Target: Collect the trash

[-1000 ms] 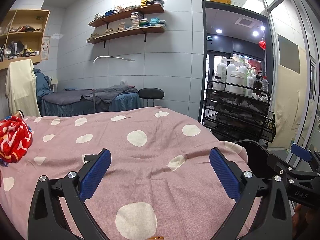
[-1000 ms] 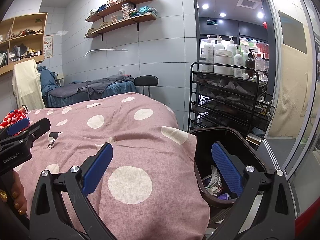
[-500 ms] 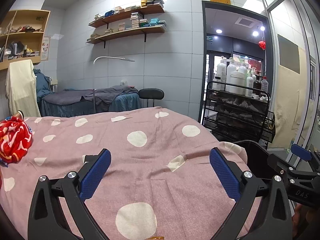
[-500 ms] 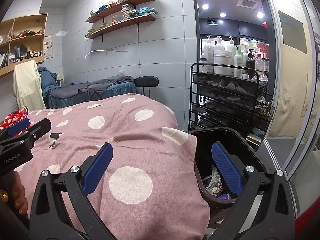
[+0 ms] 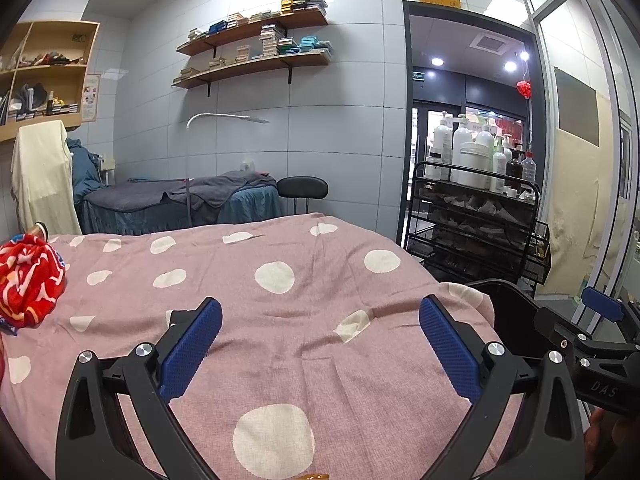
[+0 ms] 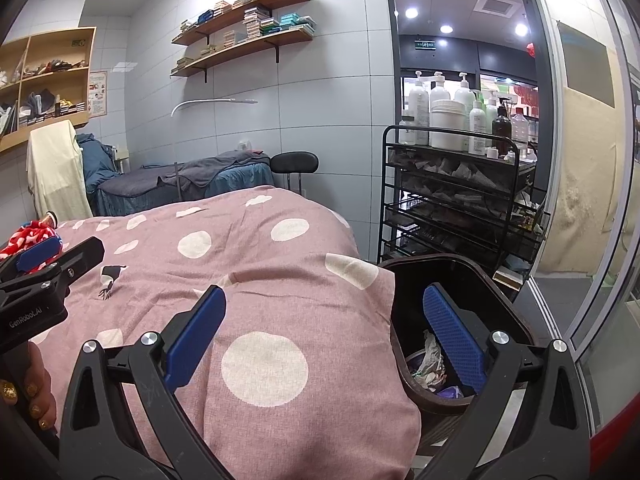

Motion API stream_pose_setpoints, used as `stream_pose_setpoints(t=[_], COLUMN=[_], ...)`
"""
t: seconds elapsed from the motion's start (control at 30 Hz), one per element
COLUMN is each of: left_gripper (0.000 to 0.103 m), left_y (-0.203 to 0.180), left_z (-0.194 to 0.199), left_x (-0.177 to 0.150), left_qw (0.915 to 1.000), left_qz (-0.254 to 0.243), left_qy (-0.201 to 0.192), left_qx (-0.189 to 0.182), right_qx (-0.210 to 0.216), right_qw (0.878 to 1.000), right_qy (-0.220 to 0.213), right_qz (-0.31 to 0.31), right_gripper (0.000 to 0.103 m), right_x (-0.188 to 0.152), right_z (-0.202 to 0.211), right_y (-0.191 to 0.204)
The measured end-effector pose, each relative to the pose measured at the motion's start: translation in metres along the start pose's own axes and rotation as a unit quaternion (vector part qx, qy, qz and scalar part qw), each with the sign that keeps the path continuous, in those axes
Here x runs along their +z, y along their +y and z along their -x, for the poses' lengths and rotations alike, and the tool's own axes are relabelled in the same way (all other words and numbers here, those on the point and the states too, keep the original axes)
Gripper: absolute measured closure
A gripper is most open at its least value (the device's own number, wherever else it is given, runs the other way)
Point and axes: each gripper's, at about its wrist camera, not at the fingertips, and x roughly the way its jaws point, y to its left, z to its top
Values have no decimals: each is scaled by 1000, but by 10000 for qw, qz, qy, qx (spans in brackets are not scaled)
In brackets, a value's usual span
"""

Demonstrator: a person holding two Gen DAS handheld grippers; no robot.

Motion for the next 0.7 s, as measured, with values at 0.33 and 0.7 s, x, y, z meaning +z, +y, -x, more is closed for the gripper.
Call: stream_pose_setpoints(t=[0.33,0.7], left_gripper=[5,5], left_y=[-1,1], left_z=[0,-2], left_x=[0,0], left_qw=[10000,9999], left_qz=[20,78], left_qy=[5,89], left_qx=[-12,-30], right_qx=[0,8], right_qw=[10000,10000], right_qy=[-3,22], right_qz=[4,-3], right_gripper=[5,5], right_x=[0,-1], right_z=[0,0], right_y=[1,0])
